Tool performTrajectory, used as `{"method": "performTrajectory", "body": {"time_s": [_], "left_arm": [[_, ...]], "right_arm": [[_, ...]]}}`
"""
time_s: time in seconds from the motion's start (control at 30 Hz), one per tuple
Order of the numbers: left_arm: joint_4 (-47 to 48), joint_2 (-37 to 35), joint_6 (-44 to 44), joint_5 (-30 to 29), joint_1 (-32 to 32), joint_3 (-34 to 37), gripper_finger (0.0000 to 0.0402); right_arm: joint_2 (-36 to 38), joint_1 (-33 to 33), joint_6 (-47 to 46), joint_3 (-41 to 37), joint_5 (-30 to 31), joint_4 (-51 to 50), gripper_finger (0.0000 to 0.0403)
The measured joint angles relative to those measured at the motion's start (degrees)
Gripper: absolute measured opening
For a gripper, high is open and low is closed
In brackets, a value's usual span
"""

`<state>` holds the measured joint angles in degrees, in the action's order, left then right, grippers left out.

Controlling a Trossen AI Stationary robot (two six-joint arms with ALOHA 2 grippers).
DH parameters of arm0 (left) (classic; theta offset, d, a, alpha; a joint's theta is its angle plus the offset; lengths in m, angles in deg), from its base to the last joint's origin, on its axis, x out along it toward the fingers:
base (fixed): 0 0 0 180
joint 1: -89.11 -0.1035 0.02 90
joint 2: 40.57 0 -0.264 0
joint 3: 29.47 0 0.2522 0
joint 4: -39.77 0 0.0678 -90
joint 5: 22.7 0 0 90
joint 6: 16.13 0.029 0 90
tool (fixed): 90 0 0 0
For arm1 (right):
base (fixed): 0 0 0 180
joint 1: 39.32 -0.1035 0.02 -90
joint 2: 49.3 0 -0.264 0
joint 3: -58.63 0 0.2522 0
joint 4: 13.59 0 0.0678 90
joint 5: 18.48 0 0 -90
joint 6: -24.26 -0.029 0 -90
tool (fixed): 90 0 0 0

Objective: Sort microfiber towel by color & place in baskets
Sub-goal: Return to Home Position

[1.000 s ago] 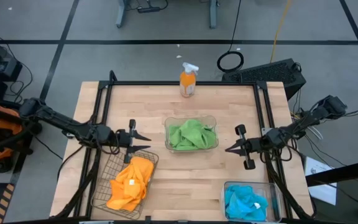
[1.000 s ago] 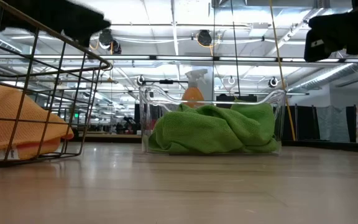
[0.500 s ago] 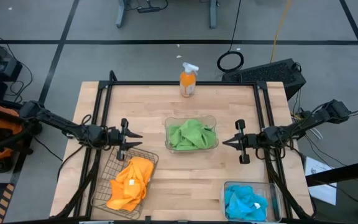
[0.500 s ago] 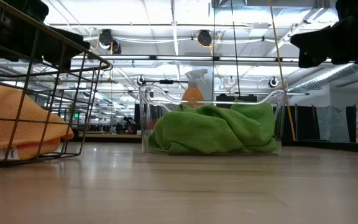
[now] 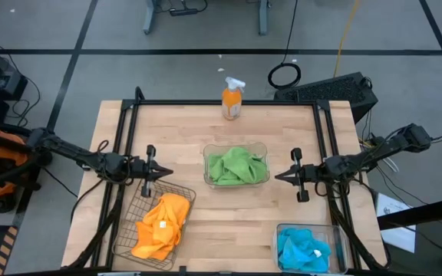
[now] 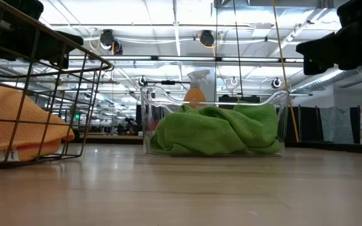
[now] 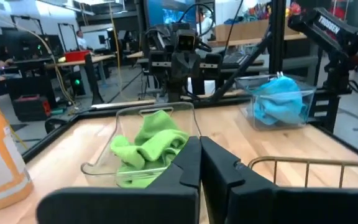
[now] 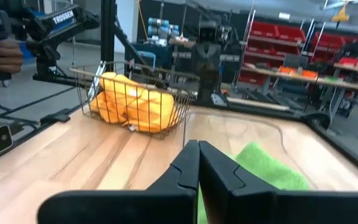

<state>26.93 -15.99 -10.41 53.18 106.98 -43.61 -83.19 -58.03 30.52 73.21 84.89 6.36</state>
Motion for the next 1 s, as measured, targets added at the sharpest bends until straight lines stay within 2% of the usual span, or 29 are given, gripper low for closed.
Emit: {"method": "performTrajectory", "body": {"time_s": [0.1,0.27,0.63,0.83,1.0], "left_arm": [[2.7,-1.8,1.2,-0.7,-0.1,0.0,0.0004],[6.9,-5.2,2.2,-5.8,-1.1,0.0,0.0003],[15.2,-13.2,2.2,-5.3,-1.4,0.0,0.0002],[17.2,-16.7,2.1,-1.0,-1.4,0.1,0.0001],[19.5,-18.9,2.2,-0.5,-1.4,0.1,0.0001]], "right_arm": [[1.3,0.0,-0.8,0.0,0.1,-2.8,0.0],[3.4,0.0,-0.1,0.0,0.2,-5.7,0.0],[11.0,0.0,-0.1,0.0,-0.1,-15.8,0.0],[14.7,0.0,0.7,0.0,-0.3,-17.7,0.0],[17.8,0.0,1.9,0.0,-3.5,-21.4,0.0]]}}
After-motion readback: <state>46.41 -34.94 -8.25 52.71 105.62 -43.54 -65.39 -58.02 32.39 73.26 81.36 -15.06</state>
